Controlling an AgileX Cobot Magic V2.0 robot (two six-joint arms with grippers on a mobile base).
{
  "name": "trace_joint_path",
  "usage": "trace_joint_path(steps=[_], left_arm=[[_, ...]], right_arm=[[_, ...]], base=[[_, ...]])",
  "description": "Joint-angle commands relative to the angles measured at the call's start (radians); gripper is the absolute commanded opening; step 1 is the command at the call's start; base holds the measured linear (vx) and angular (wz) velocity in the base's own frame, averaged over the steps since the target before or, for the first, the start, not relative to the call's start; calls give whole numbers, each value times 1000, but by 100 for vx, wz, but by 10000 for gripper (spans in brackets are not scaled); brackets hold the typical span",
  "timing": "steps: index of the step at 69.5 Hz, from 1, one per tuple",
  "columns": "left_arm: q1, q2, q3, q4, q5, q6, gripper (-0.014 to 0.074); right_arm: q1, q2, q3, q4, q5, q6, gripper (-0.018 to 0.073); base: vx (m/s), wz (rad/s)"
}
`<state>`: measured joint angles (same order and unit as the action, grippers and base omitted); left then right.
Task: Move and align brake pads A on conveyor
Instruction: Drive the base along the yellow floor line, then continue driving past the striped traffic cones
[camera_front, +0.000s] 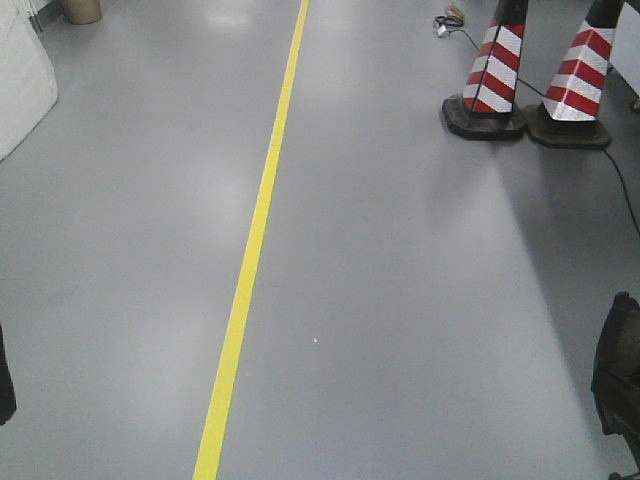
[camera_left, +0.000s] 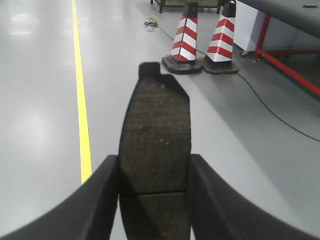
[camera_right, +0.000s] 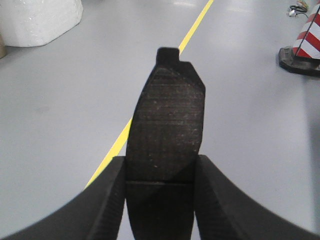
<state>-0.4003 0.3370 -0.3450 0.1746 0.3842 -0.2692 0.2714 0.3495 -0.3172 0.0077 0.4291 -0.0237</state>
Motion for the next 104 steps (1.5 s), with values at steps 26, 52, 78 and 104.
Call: trace_joint_path(steps=[26, 52, 78, 104], left_arm=[[-6, 6, -29, 5, -94, -2, 73], [-6, 6, -29, 5, -94, -2, 73], [-6, 6, -29, 5, -94, -2, 73], [-6, 6, -29, 5, -94, -2, 73]], right_arm=[[-2, 5, -33, -8, -98, -1, -3], [-2, 5, -33, -8, -98, -1, -3], [-2, 5, -33, -8, -98, -1, -3], [-2, 5, -33, -8, -98, -1, -3]], base=[[54, 5], [55, -1], [54, -6], [52, -9]])
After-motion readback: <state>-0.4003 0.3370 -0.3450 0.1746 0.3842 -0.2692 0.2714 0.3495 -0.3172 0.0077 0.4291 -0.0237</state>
